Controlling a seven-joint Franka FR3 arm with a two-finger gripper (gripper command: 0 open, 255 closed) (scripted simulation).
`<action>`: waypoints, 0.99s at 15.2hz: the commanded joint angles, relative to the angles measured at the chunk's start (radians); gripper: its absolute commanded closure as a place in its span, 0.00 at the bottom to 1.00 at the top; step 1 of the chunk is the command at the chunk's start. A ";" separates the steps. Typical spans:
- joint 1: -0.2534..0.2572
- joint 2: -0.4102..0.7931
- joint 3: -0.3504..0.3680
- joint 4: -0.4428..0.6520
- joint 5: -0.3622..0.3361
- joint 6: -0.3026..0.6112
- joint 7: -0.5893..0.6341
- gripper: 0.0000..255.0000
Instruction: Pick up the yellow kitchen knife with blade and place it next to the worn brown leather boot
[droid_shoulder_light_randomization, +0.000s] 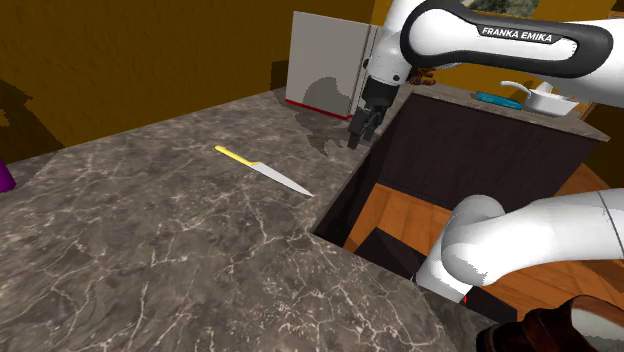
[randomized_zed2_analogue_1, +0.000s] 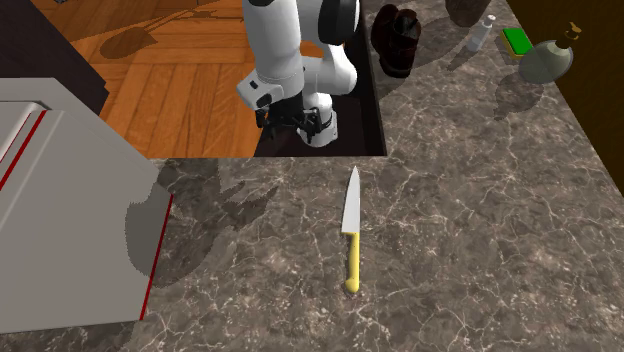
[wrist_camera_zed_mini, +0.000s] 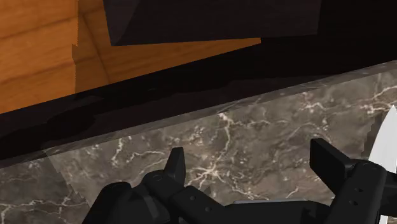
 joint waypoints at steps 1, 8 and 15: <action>0.000 0.000 0.000 0.000 0.000 0.000 0.000 0.00; 0.051 0.231 0.067 0.110 0.095 0.108 0.096 0.00; 0.090 0.474 0.121 0.277 0.164 0.180 0.178 0.00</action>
